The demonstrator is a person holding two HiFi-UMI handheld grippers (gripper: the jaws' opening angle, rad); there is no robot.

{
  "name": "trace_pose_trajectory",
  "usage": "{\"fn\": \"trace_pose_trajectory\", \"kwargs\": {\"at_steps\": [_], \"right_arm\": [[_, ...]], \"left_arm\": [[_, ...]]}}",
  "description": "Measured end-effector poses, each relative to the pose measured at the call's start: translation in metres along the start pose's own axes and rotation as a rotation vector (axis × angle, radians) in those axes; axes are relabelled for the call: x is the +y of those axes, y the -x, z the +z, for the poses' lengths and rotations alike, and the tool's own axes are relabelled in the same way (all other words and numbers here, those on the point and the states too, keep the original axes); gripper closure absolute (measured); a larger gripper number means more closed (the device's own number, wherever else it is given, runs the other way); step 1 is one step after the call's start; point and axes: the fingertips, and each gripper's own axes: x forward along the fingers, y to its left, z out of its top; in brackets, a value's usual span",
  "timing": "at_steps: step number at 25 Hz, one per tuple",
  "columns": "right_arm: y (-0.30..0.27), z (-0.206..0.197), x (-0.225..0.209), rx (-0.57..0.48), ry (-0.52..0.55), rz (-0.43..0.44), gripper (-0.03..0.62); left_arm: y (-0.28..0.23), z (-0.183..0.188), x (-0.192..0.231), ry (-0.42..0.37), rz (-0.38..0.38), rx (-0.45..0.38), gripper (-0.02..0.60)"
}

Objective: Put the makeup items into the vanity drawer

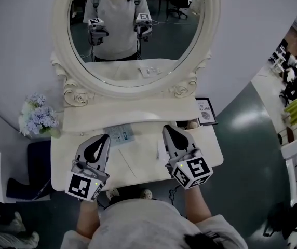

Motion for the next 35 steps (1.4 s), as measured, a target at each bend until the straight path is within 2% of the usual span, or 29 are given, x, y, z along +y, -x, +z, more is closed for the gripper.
{"fn": "trace_pose_trajectory", "kwargs": {"at_steps": [9,16,35], "right_arm": [[0.013,0.019,0.018,-0.06,-0.013,0.046,0.569],[0.022,0.029,0.027,-0.092,0.027,0.071,0.569],[0.026,0.025,0.039,-0.114,0.018,0.136,0.569]], "left_arm": [[0.006,0.006,-0.004,-0.011,0.008,-0.003,0.568],[0.009,0.01,-0.006,-0.018,0.016,-0.008,0.568],[0.013,0.014,-0.009,-0.028,0.052,-0.009,0.568]]}}
